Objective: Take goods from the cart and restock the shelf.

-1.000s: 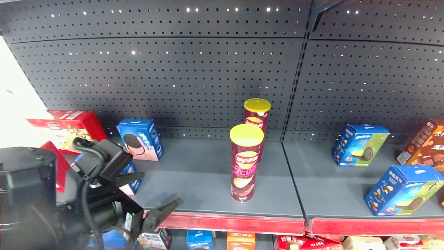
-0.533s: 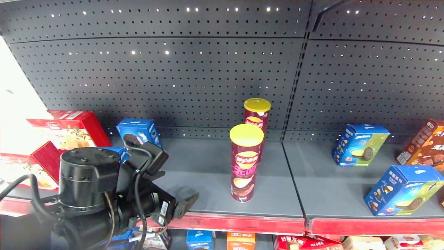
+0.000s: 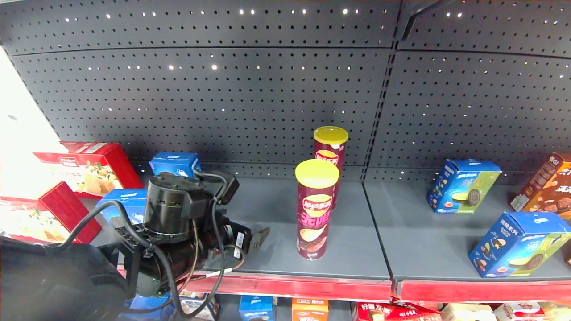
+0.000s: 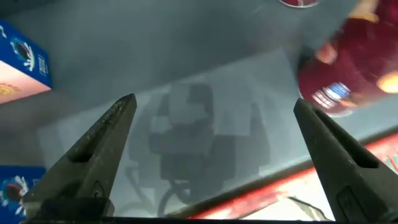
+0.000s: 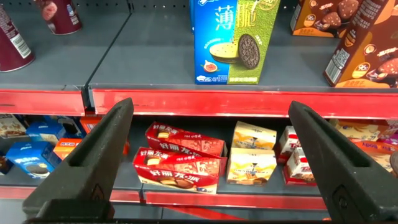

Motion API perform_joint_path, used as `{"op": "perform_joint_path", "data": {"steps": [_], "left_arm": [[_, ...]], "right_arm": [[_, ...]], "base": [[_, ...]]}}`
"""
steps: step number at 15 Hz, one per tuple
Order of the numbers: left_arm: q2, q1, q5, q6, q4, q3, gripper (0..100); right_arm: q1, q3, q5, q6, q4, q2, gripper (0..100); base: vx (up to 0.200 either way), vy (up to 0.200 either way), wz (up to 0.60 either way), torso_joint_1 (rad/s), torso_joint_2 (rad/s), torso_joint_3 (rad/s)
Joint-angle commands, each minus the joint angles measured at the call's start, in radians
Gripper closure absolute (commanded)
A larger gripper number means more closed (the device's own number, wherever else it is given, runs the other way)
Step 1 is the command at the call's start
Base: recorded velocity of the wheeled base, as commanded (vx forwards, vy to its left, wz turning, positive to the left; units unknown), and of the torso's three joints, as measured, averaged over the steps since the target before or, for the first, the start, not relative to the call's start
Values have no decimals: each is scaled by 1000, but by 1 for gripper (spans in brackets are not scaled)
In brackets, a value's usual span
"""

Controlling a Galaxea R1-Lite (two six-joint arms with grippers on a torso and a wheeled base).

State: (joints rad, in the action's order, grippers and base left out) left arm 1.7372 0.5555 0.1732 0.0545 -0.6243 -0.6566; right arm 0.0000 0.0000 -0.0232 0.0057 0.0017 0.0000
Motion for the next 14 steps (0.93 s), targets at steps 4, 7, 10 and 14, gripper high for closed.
{"op": "perform_joint_path", "data": {"steps": [4, 7, 10, 14], "left_arm": [[62, 11, 3, 11, -6, -41, 0], [79, 26, 3, 11, -5, -71, 0], [84, 35, 2, 11, -6, -72, 0], [87, 57, 0, 10, -6, -80, 0]], "right_arm": [[0, 0, 0, 0, 0, 0, 0], [0, 0, 0, 0, 0, 0, 0], [0, 0, 0, 0, 0, 0, 0], [0, 0, 0, 0, 0, 0, 0]], "base": [[0, 0, 0, 0, 0, 0], [0, 0, 0, 0, 0, 0], [0, 0, 0, 0, 0, 0], [0, 0, 0, 0, 0, 0]]}}
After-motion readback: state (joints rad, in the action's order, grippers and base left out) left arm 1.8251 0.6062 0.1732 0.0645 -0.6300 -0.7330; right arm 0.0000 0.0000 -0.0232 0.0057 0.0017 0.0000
